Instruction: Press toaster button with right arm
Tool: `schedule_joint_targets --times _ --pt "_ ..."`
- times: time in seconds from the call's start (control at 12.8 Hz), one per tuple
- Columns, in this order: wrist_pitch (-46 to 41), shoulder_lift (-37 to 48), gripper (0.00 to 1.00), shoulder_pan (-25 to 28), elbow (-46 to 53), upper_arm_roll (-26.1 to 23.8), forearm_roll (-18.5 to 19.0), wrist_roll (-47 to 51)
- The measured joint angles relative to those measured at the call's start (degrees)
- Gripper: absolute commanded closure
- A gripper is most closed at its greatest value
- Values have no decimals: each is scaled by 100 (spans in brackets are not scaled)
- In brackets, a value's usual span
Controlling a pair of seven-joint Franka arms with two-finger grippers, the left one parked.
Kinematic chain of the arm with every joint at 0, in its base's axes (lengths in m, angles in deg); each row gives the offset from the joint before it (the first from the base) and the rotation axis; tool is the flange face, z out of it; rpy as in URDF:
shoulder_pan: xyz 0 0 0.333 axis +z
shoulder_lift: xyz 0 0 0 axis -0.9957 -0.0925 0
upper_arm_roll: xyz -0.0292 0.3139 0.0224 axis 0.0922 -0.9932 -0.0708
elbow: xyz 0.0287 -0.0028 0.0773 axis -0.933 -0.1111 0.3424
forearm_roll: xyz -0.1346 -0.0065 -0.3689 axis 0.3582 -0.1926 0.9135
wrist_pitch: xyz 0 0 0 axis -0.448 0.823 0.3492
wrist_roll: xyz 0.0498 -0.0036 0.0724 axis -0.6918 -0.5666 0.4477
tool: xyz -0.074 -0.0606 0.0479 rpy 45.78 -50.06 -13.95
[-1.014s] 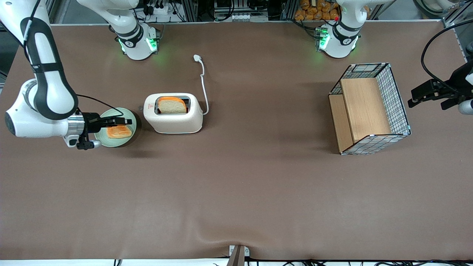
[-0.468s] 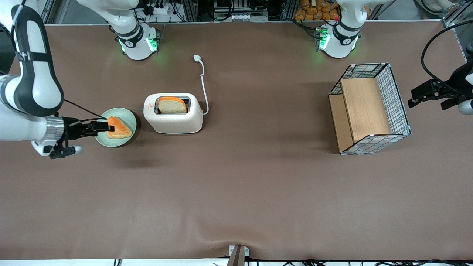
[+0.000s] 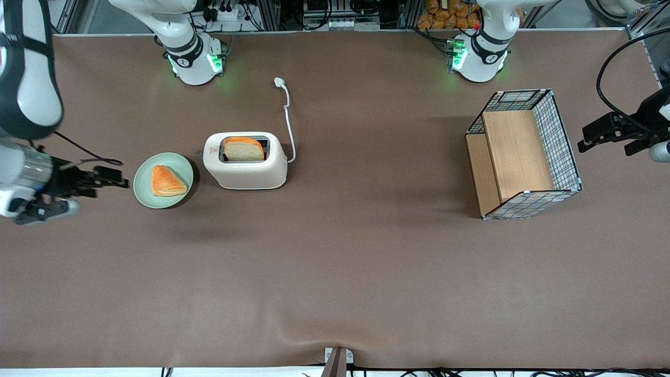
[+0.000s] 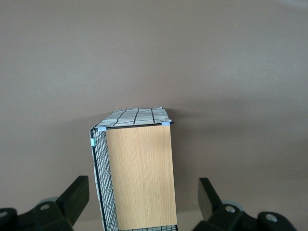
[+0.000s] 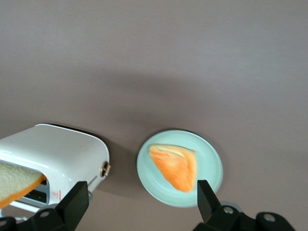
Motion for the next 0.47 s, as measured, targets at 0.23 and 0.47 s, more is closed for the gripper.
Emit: schedule_joint_targets --times 0.23,0.47 --pt "-415 481 0 -2 212 1 231 278" --pt "-923 708 0 -24 530 79 270 422"
